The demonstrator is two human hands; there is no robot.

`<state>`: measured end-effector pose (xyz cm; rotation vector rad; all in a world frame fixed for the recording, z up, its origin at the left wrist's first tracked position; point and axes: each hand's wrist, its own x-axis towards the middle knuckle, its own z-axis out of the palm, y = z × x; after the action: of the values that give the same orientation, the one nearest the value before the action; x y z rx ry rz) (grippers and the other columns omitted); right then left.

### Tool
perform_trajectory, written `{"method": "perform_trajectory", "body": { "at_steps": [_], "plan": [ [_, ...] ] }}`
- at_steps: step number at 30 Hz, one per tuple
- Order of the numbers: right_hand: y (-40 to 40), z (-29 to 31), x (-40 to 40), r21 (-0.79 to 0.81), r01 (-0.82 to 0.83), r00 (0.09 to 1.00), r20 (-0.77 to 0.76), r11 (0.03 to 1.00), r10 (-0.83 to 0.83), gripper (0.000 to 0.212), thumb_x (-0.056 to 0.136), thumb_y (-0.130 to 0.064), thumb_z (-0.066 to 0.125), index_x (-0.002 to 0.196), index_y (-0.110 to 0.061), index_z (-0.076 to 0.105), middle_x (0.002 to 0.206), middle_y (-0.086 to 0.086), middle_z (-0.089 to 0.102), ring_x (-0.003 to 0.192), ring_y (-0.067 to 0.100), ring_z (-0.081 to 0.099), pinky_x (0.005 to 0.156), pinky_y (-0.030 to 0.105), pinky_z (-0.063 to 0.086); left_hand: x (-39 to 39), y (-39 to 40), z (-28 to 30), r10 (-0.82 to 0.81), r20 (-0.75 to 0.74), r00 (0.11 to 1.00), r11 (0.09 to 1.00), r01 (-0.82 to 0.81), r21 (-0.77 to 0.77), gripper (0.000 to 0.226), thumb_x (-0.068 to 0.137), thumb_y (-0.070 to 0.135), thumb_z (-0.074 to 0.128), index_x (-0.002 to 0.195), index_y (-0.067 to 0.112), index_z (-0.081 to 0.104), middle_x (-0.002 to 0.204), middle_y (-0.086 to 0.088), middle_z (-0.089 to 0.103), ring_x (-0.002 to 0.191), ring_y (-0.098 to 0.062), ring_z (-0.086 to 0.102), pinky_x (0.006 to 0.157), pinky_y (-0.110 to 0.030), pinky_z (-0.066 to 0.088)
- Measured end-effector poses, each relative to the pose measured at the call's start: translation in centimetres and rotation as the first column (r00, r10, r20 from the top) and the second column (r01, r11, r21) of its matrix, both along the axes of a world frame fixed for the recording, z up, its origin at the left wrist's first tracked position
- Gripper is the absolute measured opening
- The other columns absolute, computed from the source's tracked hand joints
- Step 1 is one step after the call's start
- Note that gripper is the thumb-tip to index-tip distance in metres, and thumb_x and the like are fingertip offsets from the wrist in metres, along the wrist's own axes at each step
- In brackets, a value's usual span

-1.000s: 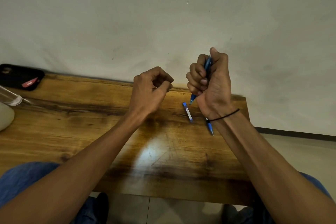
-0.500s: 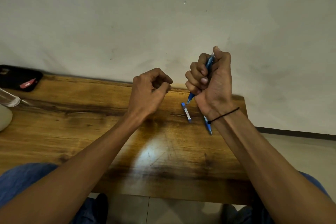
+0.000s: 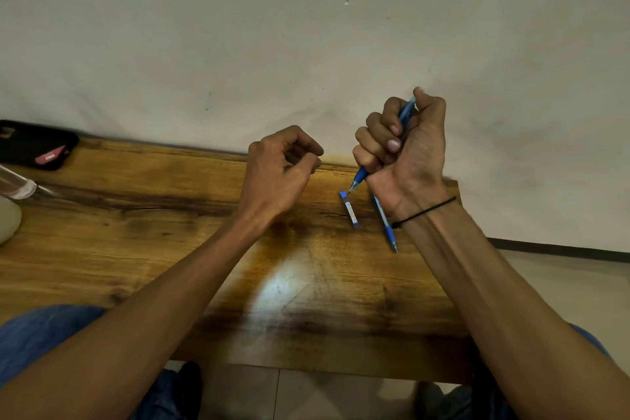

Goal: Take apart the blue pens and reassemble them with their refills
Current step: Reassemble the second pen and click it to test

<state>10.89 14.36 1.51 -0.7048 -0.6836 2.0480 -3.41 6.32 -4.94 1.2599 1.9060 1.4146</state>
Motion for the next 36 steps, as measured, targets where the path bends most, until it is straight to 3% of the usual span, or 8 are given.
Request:
{"method": "perform_trajectory", "body": {
  "at_steps": [36],
  "plan": [
    [0.12,0.79,0.27,-0.012,-0.005,0.999,-0.052,1.0,0.005,0.057,0.106,-0.045,0.032,0.056,-0.017,0.033,0.043,-0.006,0.024,0.042,0.008,0.014,0.042,0.021,0.011,0.12,0.0,-0.18,-0.005,-0.016,1.0,1.0,0.005,0.016,0.013,0.087,0.008,0.07,0.092,0.02,0.076,0.084,0.006,0.075,0.08,-0.011,0.074,0.076,-0.044,0.066]
  ]
}}
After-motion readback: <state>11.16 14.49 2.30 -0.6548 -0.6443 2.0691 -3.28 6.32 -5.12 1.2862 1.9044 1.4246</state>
